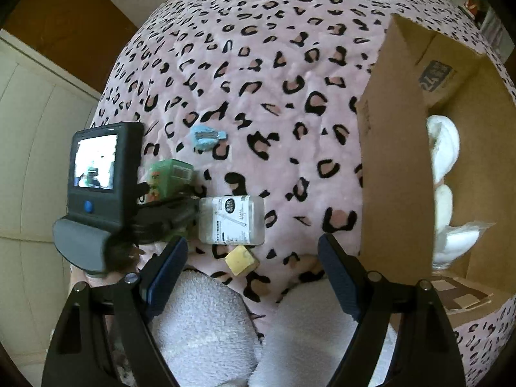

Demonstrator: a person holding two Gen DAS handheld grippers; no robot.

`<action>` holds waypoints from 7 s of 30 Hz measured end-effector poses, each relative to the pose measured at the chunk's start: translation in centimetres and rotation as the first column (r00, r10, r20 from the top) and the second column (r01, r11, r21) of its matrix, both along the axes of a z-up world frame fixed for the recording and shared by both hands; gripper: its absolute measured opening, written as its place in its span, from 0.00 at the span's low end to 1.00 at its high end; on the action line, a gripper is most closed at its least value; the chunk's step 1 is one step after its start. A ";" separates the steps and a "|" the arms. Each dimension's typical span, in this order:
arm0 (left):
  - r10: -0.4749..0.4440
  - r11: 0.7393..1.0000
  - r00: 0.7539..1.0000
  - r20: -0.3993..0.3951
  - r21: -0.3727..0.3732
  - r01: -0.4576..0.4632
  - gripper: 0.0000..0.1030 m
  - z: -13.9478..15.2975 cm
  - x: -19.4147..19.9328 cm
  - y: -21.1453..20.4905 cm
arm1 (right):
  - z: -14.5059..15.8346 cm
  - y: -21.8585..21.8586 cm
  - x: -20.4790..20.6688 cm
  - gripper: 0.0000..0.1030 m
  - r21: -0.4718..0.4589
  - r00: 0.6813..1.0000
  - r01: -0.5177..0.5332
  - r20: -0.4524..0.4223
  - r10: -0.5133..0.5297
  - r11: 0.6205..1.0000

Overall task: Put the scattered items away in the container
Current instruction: 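Grasp the green BRICKS box with the left gripper while the right grasps the yellow sponge cube, then carry the BRICKS box and yellow sponge over the cardboard box, then open both grippers to drop the BRICKS box and sponge into the box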

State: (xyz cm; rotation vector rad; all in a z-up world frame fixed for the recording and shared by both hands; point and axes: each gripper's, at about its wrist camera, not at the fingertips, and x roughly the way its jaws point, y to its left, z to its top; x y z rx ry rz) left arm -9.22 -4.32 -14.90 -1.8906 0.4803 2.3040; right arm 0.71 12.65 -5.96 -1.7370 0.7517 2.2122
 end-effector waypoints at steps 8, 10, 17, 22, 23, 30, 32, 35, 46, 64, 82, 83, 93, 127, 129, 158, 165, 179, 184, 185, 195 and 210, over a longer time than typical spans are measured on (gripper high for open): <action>0.044 0.989 0.999 0.027 0.141 -0.048 0.74 0.0 -0.4 -4.9 | -3.3 -3.5 -0.8 0.81 -0.018 0.988 -0.146 0.049 0.147 0.989; 0.032 0.989 0.999 0.020 0.147 -0.034 0.77 -0.3 -0.2 -5.1 | -5.0 -4.2 -0.8 0.81 -0.035 0.983 -0.165 0.078 0.168 0.986; 0.026 0.981 1.000 0.008 0.190 -0.027 0.85 -1.1 0.1 -6.1 | -9.1 -5.8 -1.2 0.81 -0.029 0.967 -0.209 0.141 0.211 0.978; 0.074 0.954 0.992 0.107 0.283 -0.101 0.87 -3.4 0.1 -7.8 | -11.5 -6.9 -1.6 0.81 -0.012 0.951 -0.250 0.185 0.248 0.968; 0.095 0.943 0.985 0.143 0.303 -0.135 0.87 -4.2 0.0 -8.3 | -12.0 -7.0 -1.7 0.81 -0.015 0.948 -0.253 0.194 0.251 0.967; 0.101 0.940 0.987 0.128 0.313 -0.137 0.87 -5.2 0.4 -8.5 | -14.1 -6.9 -1.5 0.70 -0.021 0.948 -0.241 0.210 0.240 0.970; 0.091 0.951 0.989 0.117 0.285 -0.122 0.86 -5.4 0.6 -7.9 | -14.4 -6.6 -1.3 0.67 -0.024 0.950 -0.232 0.209 0.232 0.972; 0.069 0.968 0.994 0.089 0.236 -0.089 0.83 -5.4 0.9 -7.0 | -14.5 -6.2 -1.1 0.60 -0.021 0.953 -0.222 0.207 0.222 0.975; 0.069 0.971 0.996 0.056 0.223 -0.080 0.82 -4.2 1.8 -6.4 | -14.2 -5.4 -0.3 0.38 -0.007 0.957 -0.222 0.189 0.220 0.975; 0.054 0.970 0.999 0.000 0.237 -0.053 0.80 2.2 4.4 -5.0 | -6.5 -4.7 1.5 0.38 0.077 0.975 -0.210 0.084 0.203 0.975; -0.020 0.973 0.997 -0.078 0.228 0.037 0.80 8.7 8.2 -2.8 | 1.2 -4.0 2.2 0.38 0.119 0.986 -0.151 -0.050 0.158 0.981; -0.025 0.973 0.996 -0.081 0.227 0.043 0.80 9.0 8.5 -2.6 | 1.5 -3.9 2.3 0.38 0.120 0.986 -0.148 -0.056 0.155 0.982; -0.068 0.968 0.993 -0.099 0.235 0.090 0.80 11.6 10.2 0.0 | 5.1 -2.5 4.3 0.38 0.130 0.985 -0.115 -0.114 0.131 0.985; -0.319 0.899 0.937 -0.140 0.269 0.346 0.80 18.2 13.3 16.0 | 11.0 10.8 12.2 0.38 0.107 0.970 0.103 -0.232 -0.076 0.989; -0.331 0.892 0.933 -0.139 0.277 0.358 0.80 18.4 13.3 17.1 | 11.0 11.9 12.8 0.38 0.104 0.967 0.125 -0.235 -0.098 0.987; -0.399 0.872 0.915 -0.062 0.281 0.399 0.80 14.4 11.4 26.6 | 5.6 18.9 15.8 0.38 0.062 0.967 0.222 -0.142 -0.212 0.973; -0.391 0.879 0.920 -0.016 0.291 0.378 0.80 13.6 10.9 27.5 | 4.7 18.3 15.2 0.49 0.108 0.980 0.181 -0.100 -0.170 0.978; -0.349 0.904 0.936 0.043 0.280 0.324 0.83 13.2 10.7 28.5 | 5.3 18.3 15.9 0.71 0.165 0.981 0.190 -0.068 -0.181 0.968; -0.341 0.904 0.940 0.020 0.282 0.322 0.83 14.3 10.6 27.6 | 5.7 18.3 16.1 0.71 0.161 0.979 0.201 -0.071 -0.192 0.966; -0.341 0.903 0.940 0.017 0.285 0.322 0.83 14.5 10.6 27.4 | 5.9 18.3 16.2 0.71 0.160 0.979 0.202 -0.073 -0.193 0.966; -0.312 0.908 0.950 -0.011 0.291 0.302 0.83 16.5 10.1 24.3 | 7.7 16.3 15.1 0.71 0.181 0.983 0.171 -0.092 -0.157 0.969; -0.258 0.925 0.966 -0.014 0.286 0.251 0.83 17.2 9.2 18.7 | 10.0 11.3 12.2 0.72 0.229 0.993 0.096 -0.088 -0.078 0.969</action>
